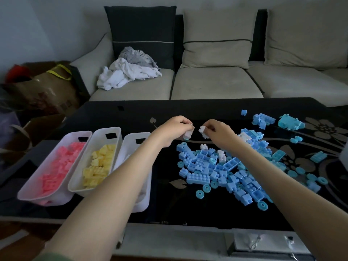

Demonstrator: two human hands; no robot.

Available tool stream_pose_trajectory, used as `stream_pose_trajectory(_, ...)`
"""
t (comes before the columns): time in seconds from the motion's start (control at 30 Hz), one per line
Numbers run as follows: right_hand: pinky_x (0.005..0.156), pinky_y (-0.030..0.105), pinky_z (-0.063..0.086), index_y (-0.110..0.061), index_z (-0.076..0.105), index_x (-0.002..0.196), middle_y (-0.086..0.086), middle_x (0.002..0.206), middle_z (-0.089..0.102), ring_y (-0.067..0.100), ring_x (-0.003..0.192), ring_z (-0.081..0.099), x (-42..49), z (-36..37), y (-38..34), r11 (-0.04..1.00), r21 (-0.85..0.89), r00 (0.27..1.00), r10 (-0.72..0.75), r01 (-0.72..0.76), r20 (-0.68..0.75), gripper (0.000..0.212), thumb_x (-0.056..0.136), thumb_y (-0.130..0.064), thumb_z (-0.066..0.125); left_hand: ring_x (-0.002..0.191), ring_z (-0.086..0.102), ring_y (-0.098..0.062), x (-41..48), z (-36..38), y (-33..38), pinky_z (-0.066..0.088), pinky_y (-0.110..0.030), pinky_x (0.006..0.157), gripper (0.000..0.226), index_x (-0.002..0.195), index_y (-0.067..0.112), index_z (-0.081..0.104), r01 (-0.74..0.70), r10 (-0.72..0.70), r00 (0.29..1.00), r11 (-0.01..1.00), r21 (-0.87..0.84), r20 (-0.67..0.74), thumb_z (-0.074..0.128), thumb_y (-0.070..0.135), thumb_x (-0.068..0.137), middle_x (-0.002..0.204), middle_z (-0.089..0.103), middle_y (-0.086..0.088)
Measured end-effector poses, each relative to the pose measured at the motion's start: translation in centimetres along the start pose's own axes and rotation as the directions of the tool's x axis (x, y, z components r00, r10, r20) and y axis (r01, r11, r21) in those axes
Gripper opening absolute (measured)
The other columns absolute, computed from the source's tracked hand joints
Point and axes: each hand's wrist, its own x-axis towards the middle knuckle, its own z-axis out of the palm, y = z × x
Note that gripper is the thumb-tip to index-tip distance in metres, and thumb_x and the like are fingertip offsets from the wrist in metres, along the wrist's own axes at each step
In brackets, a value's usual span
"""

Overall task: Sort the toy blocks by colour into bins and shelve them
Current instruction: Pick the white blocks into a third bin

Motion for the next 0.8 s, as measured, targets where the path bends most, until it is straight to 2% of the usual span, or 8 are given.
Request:
stream_pose_trajectory(0.07,0.059,0.021,0.041,-0.017,0.058,0.108,0.003,0.093,0.062,0.011,0.073,0.053,-0.6,0.9,-2.4,0.997,0.059,0.998,-0.051,0.048,0.039,0.017,0.097,-0.024,0.046,0.102,0.06,-0.019,-1.6,-2.2,0.0,0.052,-0.036,0.093,0.01,0.098,0.025,0.063,-0.011,0.013,1.0,0.998,0.064,-0.027,0.06,0.023,0.09,0.105,0.063,-0.003)
stream_pose_trajectory(0.17,0.057,0.019,0.038,-0.017,0.06,0.103,-0.002,0.083,0.061,0.007,0.067,0.051,-1.8,2.5,-5.9,0.984,0.116,0.986,-0.145,0.135,0.08,0.016,0.096,-0.025,0.048,0.083,0.061,-0.013,-4.9,-5.9,-1.0,0.051,-0.03,0.077,0.012,0.101,0.024,0.064,-0.023,0.037,0.998,0.969,0.244,-0.052,0.06,0.024,0.089,0.094,0.065,0.001)
stream_pose_trajectory(0.23,0.058,0.016,0.04,-0.017,0.061,0.099,-0.004,0.08,0.061,0.006,0.068,0.053,-2.6,3.9,-7.8,0.974,0.117,0.974,-0.205,0.194,0.098,0.014,0.094,-0.024,0.051,0.079,0.06,-0.014,-7.0,-8.2,-2.1,0.049,-0.032,0.073,0.015,0.103,0.021,0.065,-0.012,0.032,0.998,0.925,0.379,-0.045,0.061,0.023,0.089,0.089,0.064,0.002)
stream_pose_trajectory(0.37,0.059,0.009,0.037,-0.012,0.063,0.099,-0.005,0.085,0.059,0.009,0.074,0.053,-4.0,6.9,-10.6,0.946,0.081,0.931,-0.323,0.314,0.171,0.015,0.092,-0.021,0.053,0.075,0.057,-0.012,-10.1,-10.9,-4.1,0.048,-0.019,0.062,0.017,0.107,0.018,0.065,0.087,-0.057,0.995,0.908,0.41,-0.084,0.057,0.021,0.092,0.091,0.058,0.001)
stream_pose_trajectory(0.5,0.063,0.011,0.039,-0.012,0.062,0.106,-0.001,0.096,0.058,0.004,0.077,0.051,-5.0,8.9,-11.5,0.938,0.041,0.898,-0.342,0.345,0.276,0.022,0.091,-0.027,0.058,0.084,0.057,-0.017,-11.9,-11.4,-4.8,0.051,-0.024,0.073,0.027,0.119,0.013,0.06,0.173,-0.17,0.985,0.915,0.365,-0.041,0.048,0.014,0.095,0.095,0.058,-0.006)
stream_pose_trajectory(0.63,0.081,0.018,0.038,-0.016,0.051,0.128,0.004,0.117,0.056,0.009,0.096,0.05,-5.4,8.8,-11.1,0.931,-0.04,0.88,-0.329,0.364,0.343,0.035,0.094,-0.022,0.054,0.093,0.059,-0.022,-12.6,-11.3,-4.9,0.051,-0.032,0.085,0.032,0.126,0.015,0.054,0.178,-0.174,0.984,0.913,0.368,-0.044,0.051,0.016,0.095,0.109,0.061,-0.015)
stream_pose_trajectory(0.73,0.092,0.022,0.039,-0.02,0.041,0.138,0.004,0.126,0.053,0.015,0.112,0.052,-5.6,7.8,-10.4,0.929,-0.05,0.886,-0.334,0.368,0.322,0.044,0.095,-0.02,0.051,0.084,0.055,-0.019,-12.3,-11.0,-4.7,0.047,-0.032,0.078,0.031,0.124,0.014,0.055,0.151,-0.146,0.988,0.885,0.441,-0.046,0.054,0.019,0.093,0.102,0.061,-0.011)
stream_pose_trajectory(0.8,0.098,0.026,0.038,-0.019,0.04,0.139,0.004,0.13,0.051,0.017,0.119,0.05,-5.5,6.7,-9.5,0.934,-0.057,0.9,-0.323,0.353,0.293,0.044,0.096,-0.018,0.05,0.09,0.057,-0.019,-11.7,-10.3,-4.3,0.046,-0.032,0.078,0.036,0.125,0.016,0.055,0.138,-0.119,0.99,0.82,0.555,-0.069,0.057,0.026,0.091,0.108,0.059,-0.003)
